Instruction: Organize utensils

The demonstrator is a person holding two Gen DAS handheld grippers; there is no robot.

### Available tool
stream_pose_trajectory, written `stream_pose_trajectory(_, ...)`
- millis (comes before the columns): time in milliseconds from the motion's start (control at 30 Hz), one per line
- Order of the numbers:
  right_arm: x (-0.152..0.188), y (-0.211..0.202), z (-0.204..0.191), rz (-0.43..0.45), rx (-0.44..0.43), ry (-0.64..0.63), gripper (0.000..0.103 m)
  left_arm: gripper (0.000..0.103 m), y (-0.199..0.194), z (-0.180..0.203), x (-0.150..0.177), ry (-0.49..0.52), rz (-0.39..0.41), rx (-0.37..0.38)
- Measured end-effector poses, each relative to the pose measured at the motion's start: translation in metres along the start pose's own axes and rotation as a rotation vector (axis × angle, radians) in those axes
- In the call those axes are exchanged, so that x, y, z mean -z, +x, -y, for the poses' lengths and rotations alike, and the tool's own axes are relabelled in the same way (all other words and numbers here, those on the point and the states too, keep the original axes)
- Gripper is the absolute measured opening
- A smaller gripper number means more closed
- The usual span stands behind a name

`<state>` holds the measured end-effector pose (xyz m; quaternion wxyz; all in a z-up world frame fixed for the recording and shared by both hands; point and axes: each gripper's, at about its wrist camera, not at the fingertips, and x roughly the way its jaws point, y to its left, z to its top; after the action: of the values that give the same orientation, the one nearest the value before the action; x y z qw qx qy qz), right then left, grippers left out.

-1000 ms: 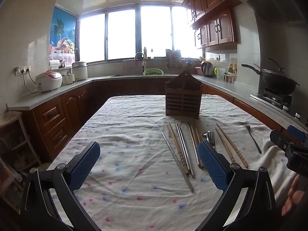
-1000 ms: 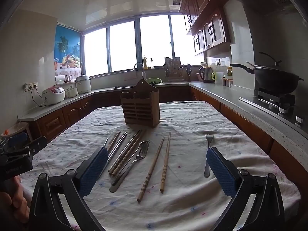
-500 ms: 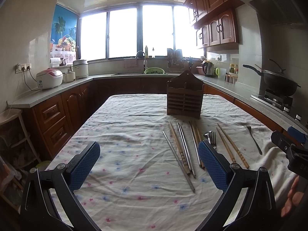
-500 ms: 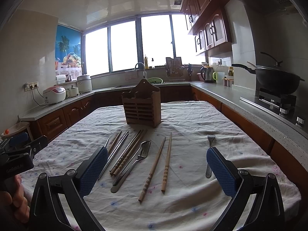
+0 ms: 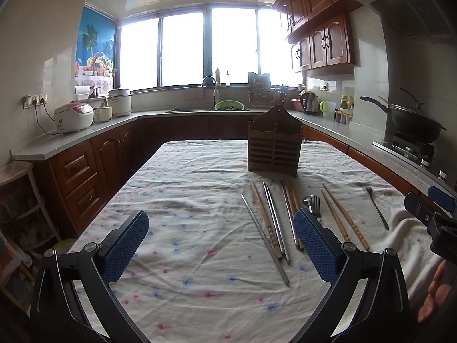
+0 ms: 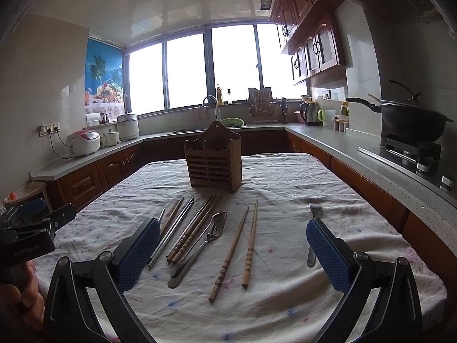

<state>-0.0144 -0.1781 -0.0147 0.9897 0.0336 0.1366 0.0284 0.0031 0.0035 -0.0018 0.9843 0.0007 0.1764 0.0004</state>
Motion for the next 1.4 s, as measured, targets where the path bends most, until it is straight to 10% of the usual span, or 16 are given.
stream_pose_trajectory(700,-0.001,0.002,-0.002,-0.011,-0.014,0.003,0.103,0.103,0.004,-0.002,0.0,-0.005,-0.024,0.004)
stream_pose_trajectory(1400,-0.019,0.073,0.031,-0.2,-0.052,0.102,0.098,0.103,0.11,0.001,-0.037,-0.012,-0.295,0.096)
